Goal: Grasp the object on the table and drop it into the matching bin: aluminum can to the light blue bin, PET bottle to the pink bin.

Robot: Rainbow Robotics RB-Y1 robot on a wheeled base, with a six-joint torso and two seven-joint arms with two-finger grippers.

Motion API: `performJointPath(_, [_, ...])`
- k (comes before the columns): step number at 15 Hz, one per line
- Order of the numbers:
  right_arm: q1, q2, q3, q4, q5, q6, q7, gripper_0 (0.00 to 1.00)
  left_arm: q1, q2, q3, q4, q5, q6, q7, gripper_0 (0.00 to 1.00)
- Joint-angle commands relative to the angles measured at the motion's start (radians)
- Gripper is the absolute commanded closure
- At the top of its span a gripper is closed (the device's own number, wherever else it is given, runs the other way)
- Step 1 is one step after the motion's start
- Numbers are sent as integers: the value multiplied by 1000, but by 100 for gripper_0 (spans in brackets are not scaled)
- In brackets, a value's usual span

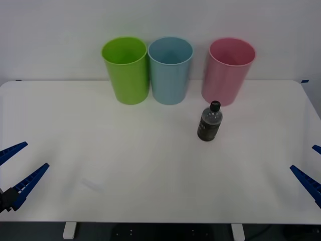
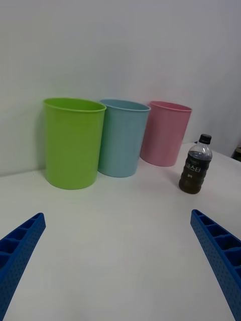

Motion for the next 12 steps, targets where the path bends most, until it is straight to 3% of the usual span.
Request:
performJointPath(1, [9, -16, 21, 1, -8, 16, 12, 0, 0, 0, 0, 0, 0, 0, 0, 0])
performJointPath(4, [12, -15, 70, 1, -8, 63, 39, 0, 0, 0, 0, 0, 0, 0, 0, 0])
performJointPath(9, [13, -15, 153, 1, -8, 162, 246, 0, 0, 0, 0, 0, 0, 0, 0, 0])
performJointPath(12, [4, -15, 205, 3, -8, 214, 282, 0, 0, 0, 0, 0, 0, 0, 0, 0])
